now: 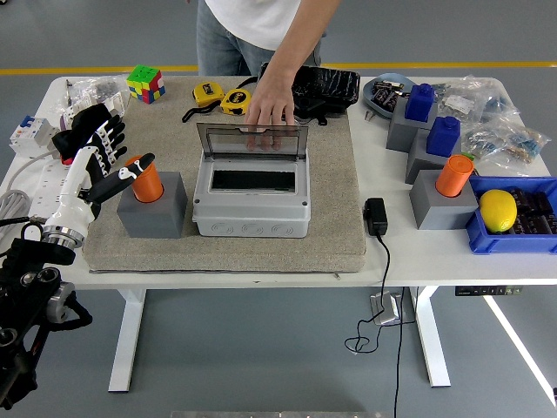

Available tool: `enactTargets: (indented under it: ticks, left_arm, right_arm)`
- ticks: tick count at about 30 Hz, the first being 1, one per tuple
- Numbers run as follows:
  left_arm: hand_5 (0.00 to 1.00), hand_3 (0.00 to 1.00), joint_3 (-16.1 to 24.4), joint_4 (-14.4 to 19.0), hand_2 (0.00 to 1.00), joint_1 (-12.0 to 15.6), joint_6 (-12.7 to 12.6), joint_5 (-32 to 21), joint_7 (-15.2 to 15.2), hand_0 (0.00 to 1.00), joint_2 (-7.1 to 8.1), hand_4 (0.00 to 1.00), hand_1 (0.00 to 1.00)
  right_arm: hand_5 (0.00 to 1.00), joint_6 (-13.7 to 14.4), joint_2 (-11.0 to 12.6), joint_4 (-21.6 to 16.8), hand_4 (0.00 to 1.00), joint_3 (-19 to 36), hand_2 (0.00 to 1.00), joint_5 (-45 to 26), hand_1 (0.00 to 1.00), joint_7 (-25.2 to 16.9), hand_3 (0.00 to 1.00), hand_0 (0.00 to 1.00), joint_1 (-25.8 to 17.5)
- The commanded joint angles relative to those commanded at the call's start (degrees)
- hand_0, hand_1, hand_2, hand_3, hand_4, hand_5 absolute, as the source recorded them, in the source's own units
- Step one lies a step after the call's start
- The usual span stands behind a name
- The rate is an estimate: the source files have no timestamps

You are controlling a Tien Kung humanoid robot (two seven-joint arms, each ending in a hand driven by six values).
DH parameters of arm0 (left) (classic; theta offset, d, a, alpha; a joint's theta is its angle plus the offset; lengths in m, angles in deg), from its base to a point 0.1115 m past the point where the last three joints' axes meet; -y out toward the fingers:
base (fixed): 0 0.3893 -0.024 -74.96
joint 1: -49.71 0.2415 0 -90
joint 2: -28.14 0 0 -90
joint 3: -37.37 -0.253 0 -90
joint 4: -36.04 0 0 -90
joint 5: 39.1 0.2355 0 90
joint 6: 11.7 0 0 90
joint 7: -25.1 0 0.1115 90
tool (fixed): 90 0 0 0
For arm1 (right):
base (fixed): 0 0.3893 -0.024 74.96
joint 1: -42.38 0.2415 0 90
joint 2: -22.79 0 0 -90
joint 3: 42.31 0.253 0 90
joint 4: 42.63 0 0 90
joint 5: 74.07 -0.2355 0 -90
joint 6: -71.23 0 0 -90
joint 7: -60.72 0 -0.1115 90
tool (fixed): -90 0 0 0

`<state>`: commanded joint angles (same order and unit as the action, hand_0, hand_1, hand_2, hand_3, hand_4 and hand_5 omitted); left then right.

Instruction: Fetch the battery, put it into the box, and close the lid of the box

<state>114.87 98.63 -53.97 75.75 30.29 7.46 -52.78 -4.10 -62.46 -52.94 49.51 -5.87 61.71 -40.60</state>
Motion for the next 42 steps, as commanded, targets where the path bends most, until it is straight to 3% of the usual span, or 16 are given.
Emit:
enactTargets:
  ticks: [9, 22, 33, 34, 39, 40, 42]
  left_arm:
    - [0.404, 0.952, -0.6, 0.1, 0.907, 0.2, 0.4, 0.0, -0.2, 0.862, -0.91, 0.998, 0.924]
    - [0.429, 0.939, 1.8, -3.5, 0.905, -0.3, 1.2, 1.3, 0.2, 0.875, -3.50, 0.998, 0.930]
    - [0.422, 0.927, 1.5, -3.5, 0.888, -0.8, 0.5, 3.8, 0.7, 0.856, -3.90, 0.998, 0.916]
    - [0.322, 0.856, 1.4, -3.4, 0.802, -0.8, 0.5, 4.1, 0.8, 0.781, -3.89, 0.998, 0.847]
    - [0.322, 0.856, 1.1, -3.0, 0.802, -1.1, -0.5, 4.9, 0.6, 0.781, -4.05, 0.998, 0.847]
    - [0.143, 0.830, 1.1, -2.9, 0.778, -1.1, -0.7, 4.9, 0.5, 0.720, -4.07, 0.998, 0.813]
    - [0.143, 0.830, 1.0, -2.9, 0.778, -1.3, -1.5, 4.9, 0.3, 0.720, -4.22, 0.998, 0.813]
  right_arm:
    - [0.998, -0.1, -0.1, 0.0, 0.998, -0.1, 0.888, 0.0, 0.918, 0.1, 0.916, 0.994, -0.1]
    - [0.998, 0.2, 0.0, 0.0, 0.998, -0.3, 0.881, -0.3, 0.915, 0.3, 0.913, 0.989, -0.4]
    - [0.998, 0.3, 0.1, 0.0, 0.998, 0.0, 0.879, 0.0, 0.915, 0.4, 0.912, 0.989, -0.5]
    - [0.998, 0.3, 0.1, 0.0, 0.998, 0.0, 0.876, 0.0, 0.914, 0.4, 0.910, 0.989, -0.5]
    - [0.998, 0.2, 0.0, 0.0, 0.998, -0.1, 0.876, -0.2, 0.914, 0.4, 0.910, 0.989, -0.4]
    - [0.998, 0.2, 0.0, 0.0, 0.998, 0.0, 0.875, -0.1, 0.913, 0.4, 0.909, 0.989, -0.4]
    - [0.998, 0.2, 0.1, 0.0, 0.998, 0.1, 0.875, -0.1, 0.913, 0.4, 0.909, 0.989, -0.3]
